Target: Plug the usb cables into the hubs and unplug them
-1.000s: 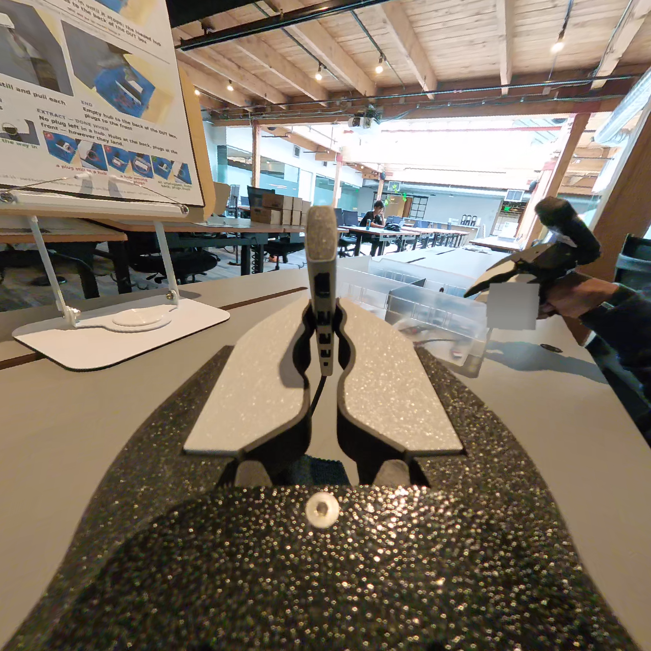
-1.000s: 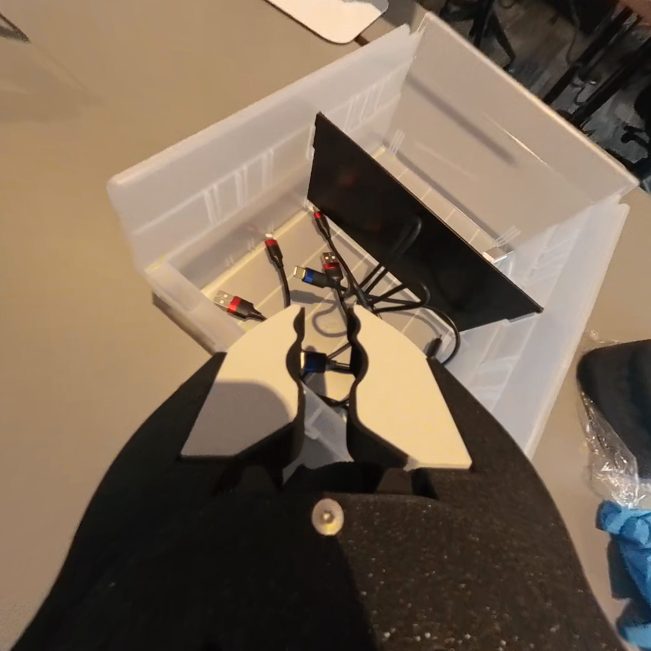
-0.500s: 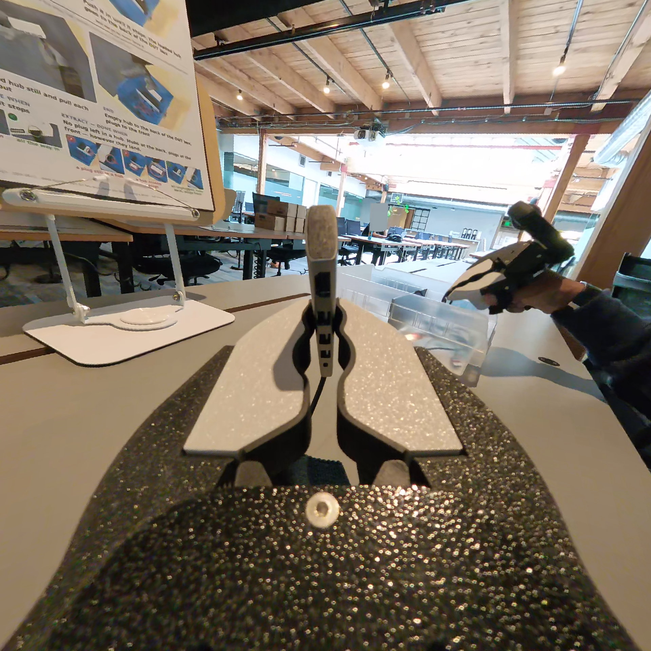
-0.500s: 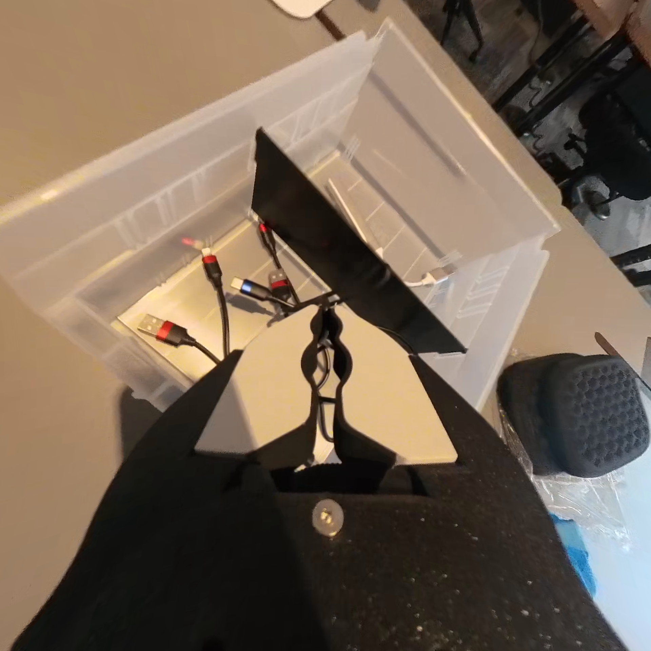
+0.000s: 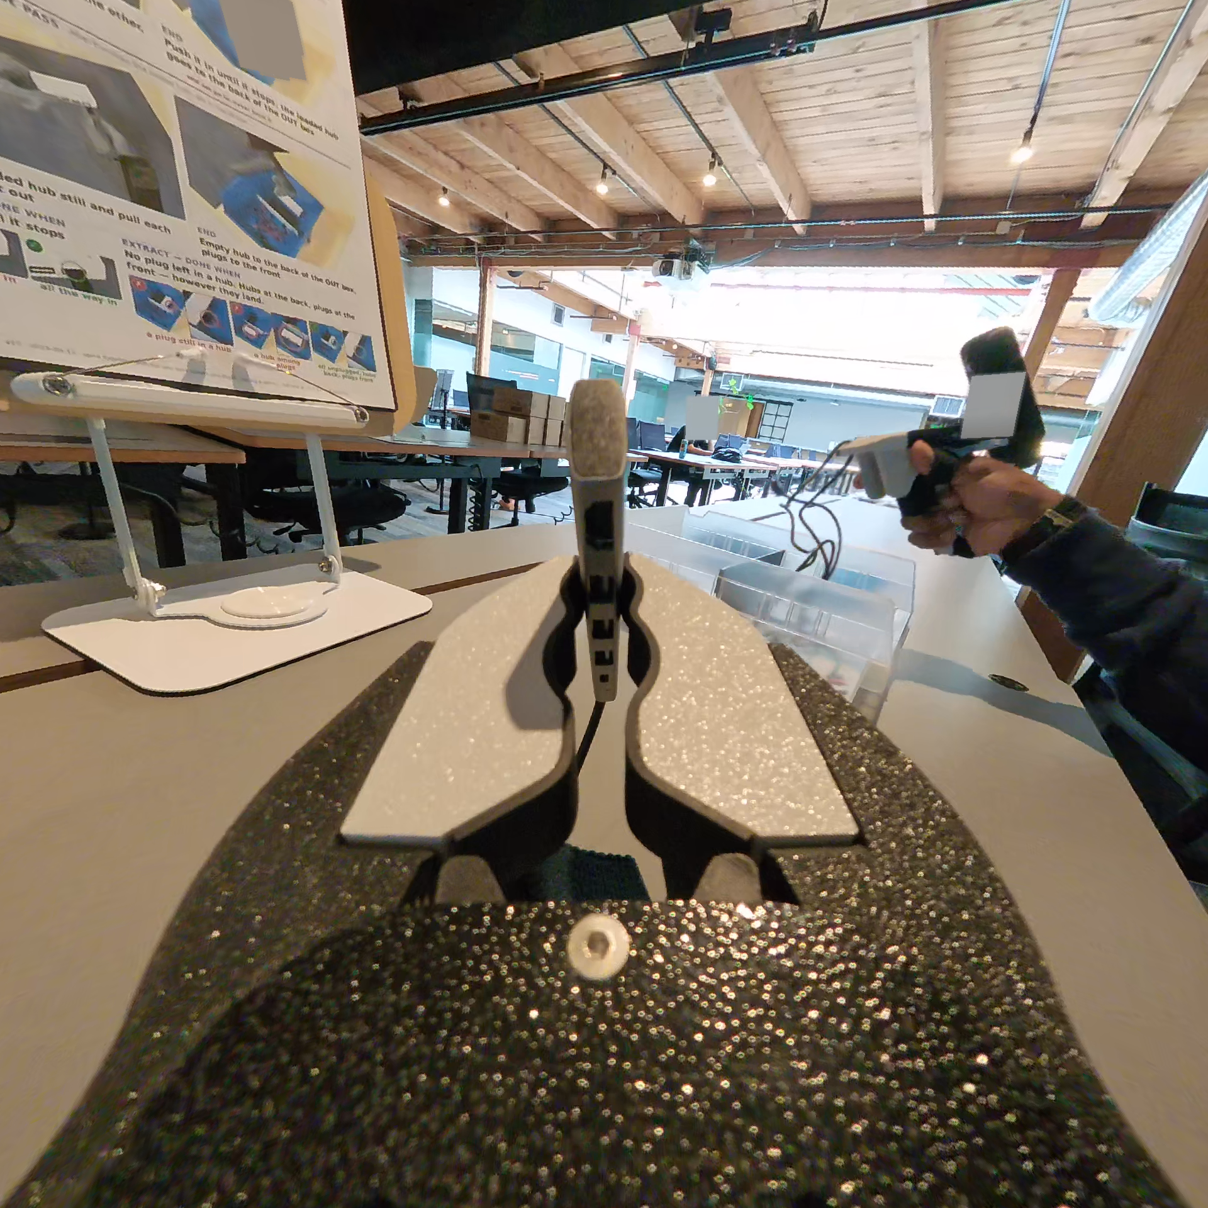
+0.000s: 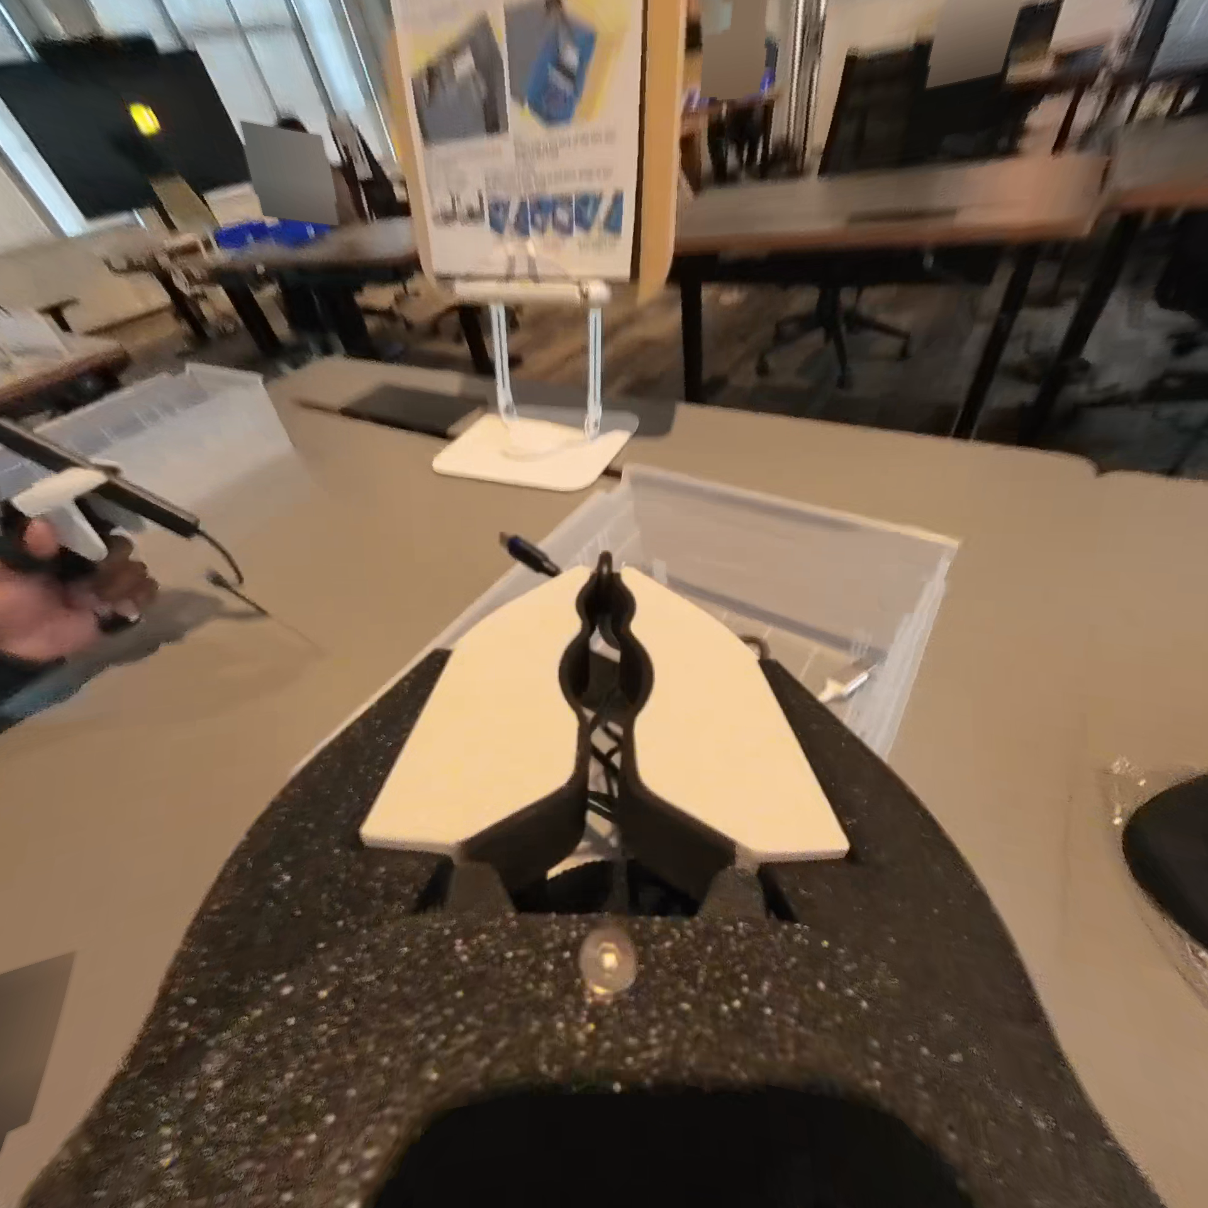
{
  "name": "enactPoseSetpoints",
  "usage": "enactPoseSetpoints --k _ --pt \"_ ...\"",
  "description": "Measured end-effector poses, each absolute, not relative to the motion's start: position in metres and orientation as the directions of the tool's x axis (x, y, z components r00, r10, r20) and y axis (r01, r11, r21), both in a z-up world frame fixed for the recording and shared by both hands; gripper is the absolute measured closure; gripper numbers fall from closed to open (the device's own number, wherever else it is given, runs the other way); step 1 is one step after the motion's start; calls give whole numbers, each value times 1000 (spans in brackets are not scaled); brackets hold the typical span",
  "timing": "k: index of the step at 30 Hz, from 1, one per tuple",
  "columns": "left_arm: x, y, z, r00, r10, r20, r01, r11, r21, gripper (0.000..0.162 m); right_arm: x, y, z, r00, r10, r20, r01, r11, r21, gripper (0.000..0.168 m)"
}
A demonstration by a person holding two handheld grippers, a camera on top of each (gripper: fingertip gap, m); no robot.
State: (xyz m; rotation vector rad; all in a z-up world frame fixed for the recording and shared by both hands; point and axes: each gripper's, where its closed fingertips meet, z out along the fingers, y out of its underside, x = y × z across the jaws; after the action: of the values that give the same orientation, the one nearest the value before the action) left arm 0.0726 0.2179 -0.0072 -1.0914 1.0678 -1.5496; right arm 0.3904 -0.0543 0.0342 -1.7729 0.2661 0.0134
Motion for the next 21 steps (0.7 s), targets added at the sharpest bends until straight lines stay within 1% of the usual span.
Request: enactPoseSetpoints --k 3,5,9,13,17,18,19,21 --pt "72 218 -6 -175 -972 158 202 -193 -960 152 401 -61 52 972 -216 -94 -120 -109 -987 166" --pt "72 217 -6 -175 -972 157 203 -191 -960 152 398 -63 65 976 -209 -53 -67 -59 -996 166" --pt "72 217 -6 -176 -972 158 205 -193 -959 152 384 -64 89 975 -194 108 106 -25 -994 166" --pt "72 217 -5 -176 -972 157 207 -193 -959 152 376 -59 96 941 -207 268 247 -120 -962 166" --pt "71 217 -5 -175 -972 155 208 -190 -959 152 371 -57 114 911 -240 335 309 -139 -941 166" --pt "71 217 -5 -175 -972 154 208 -190 -960 152 371 -56 114 908 -241 344 310 -167 -936 166" --pt "71 217 -4 -174 -973 154 208 -189 -960 152 370 -53 107 910 -221 352 304 -221 -927 166" --pt "71 217 -4 -173 -973 154 211 -190 -959 152 371 -47 78 912 -177 370 281 -390 -877 165"
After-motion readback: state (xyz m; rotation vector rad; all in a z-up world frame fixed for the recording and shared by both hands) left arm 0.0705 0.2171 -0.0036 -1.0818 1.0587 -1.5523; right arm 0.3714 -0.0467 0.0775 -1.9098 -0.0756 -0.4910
